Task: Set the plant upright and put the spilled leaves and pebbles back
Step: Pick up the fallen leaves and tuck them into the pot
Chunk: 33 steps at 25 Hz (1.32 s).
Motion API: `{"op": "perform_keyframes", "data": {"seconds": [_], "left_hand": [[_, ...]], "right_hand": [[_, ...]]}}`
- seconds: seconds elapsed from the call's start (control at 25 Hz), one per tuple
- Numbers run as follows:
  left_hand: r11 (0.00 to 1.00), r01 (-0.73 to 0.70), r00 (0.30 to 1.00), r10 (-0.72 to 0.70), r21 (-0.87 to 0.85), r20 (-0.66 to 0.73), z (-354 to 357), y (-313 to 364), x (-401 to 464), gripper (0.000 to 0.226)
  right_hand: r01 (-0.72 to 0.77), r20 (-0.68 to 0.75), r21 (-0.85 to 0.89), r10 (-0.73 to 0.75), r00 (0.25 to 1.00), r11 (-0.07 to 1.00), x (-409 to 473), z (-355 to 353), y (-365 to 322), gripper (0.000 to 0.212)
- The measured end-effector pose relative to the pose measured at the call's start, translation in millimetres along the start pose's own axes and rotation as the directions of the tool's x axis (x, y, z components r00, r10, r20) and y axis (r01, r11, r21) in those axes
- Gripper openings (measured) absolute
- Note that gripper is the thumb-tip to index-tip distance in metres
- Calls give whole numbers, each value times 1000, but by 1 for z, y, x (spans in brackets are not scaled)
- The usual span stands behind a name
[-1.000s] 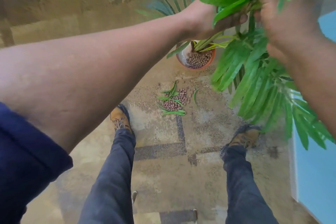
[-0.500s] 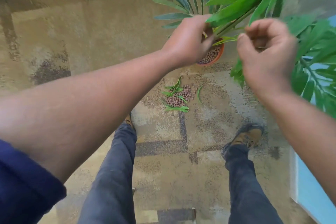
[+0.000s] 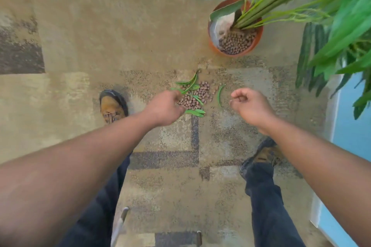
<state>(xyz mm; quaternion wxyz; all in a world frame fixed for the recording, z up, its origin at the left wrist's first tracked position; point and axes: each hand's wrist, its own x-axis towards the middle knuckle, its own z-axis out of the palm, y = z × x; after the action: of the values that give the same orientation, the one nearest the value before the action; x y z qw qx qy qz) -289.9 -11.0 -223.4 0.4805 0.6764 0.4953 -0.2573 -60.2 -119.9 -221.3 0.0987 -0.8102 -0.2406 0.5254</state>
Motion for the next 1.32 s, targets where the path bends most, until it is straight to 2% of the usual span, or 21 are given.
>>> {"op": "perform_keyframes", "data": {"seconds": [0.12,0.24,0.44,0.64,0.8,1.04,1.24,1.32], "left_hand": [[981,73,996,-80,-177,-28,32,-37,7,51],[972,99,993,-109,-214,-38,48,-63,30,50],[998,30,999,-31,56,21,62,-88,89,64],[962,-77,996,60,263,72,74,-94,159,89],[923,-139,989,107,359,106,82,-91,202,91],[850,-193,974,105,491,201,96,-79,223,91],[843,-178,973,75,508,217,102,-76,231,90],[856,-179,979,104,485,178,102,-72,230,77]], "right_hand": [[-104,34,-33,105,994,994,26,25,37,24],[-177,60,-87,183,981,980,56,49,60,34],[-174,126,-165,196,972,971,103,81,63,62],[-177,171,-234,220,960,956,148,104,62,78],[-216,199,-233,264,944,948,176,115,73,75],[-165,231,-313,244,942,935,188,118,84,67],[-178,199,-323,250,948,930,197,121,83,59],[-176,164,-326,239,957,929,199,116,85,48]]}}
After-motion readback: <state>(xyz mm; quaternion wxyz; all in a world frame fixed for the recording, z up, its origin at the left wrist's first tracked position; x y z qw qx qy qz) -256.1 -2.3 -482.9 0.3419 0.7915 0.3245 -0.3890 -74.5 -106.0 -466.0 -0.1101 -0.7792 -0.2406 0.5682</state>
